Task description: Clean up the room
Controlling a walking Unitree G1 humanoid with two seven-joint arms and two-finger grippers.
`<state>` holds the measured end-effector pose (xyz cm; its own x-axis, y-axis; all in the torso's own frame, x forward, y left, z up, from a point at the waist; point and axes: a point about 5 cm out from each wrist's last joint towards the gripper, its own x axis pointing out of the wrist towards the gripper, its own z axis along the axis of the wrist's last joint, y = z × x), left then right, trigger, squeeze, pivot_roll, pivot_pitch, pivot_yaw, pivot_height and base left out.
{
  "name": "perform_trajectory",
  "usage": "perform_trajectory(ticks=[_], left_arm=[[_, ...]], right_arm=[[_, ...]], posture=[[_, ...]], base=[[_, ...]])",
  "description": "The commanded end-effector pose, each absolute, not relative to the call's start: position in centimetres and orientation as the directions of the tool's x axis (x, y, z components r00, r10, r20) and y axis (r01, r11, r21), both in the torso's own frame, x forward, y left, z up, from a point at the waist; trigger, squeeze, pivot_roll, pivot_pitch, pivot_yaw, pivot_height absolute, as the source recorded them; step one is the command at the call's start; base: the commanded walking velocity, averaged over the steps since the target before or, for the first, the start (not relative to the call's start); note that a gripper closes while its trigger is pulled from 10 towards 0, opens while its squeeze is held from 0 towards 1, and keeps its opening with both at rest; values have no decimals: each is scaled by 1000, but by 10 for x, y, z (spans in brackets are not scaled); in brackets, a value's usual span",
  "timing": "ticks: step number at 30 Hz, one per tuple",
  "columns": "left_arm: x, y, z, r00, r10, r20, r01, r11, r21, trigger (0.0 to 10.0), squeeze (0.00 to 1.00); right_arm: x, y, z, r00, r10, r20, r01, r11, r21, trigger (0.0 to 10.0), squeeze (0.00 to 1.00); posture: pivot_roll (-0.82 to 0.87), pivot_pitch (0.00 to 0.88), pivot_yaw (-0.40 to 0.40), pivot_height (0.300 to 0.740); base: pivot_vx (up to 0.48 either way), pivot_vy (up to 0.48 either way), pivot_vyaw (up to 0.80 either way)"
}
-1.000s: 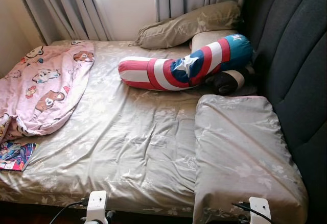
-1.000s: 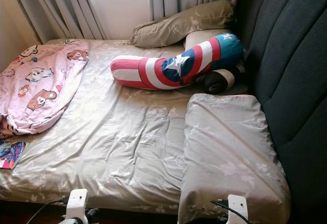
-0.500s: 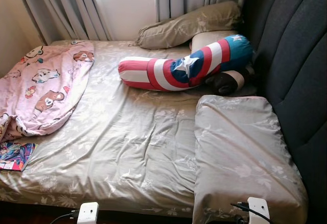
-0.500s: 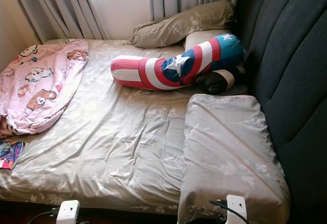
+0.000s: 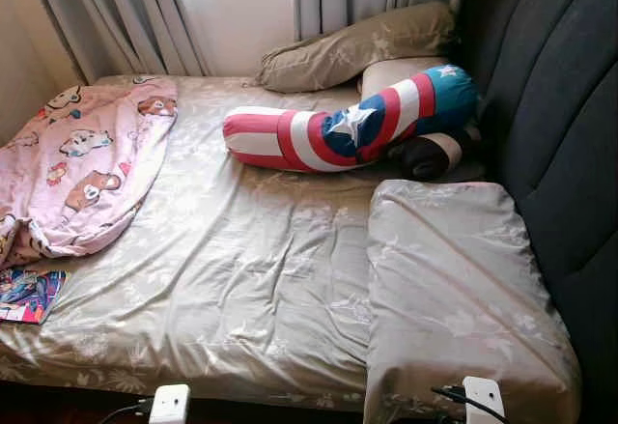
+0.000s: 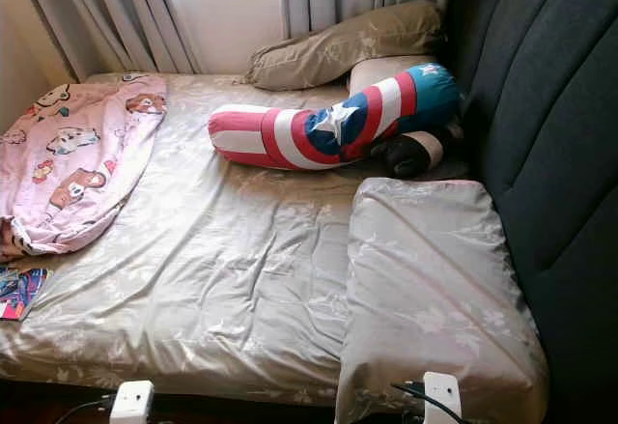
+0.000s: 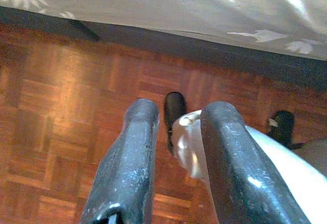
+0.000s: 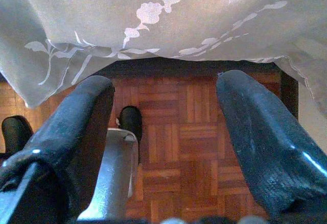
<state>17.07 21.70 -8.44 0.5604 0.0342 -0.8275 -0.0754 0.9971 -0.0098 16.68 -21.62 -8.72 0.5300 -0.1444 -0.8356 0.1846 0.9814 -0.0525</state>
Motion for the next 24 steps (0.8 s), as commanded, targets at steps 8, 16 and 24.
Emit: perform_trajectory(ticks=[8,16,24], left_arm=[[177,203,-85,558,22,-830,-57,998,-12,10000,1000],[183,200,-83,566,24,-824,-44,999,-1,10000,0],[189,199,-80,571,25,-820,-57,998,-9,10000,0]], right_arm=[[158,-213,-92,495,-137,-858,185,981,-50,10000,0],[152,-216,-94,478,-143,-866,197,979,-53,10000,0],[150,-214,-95,476,-136,-869,197,979,-46,10000,0]], posture=[[-17,0,23,740],[-24,0,31,740],[-23,0,36,740]], base=[[0,0,0],[0,0,0],[0,0,0]])
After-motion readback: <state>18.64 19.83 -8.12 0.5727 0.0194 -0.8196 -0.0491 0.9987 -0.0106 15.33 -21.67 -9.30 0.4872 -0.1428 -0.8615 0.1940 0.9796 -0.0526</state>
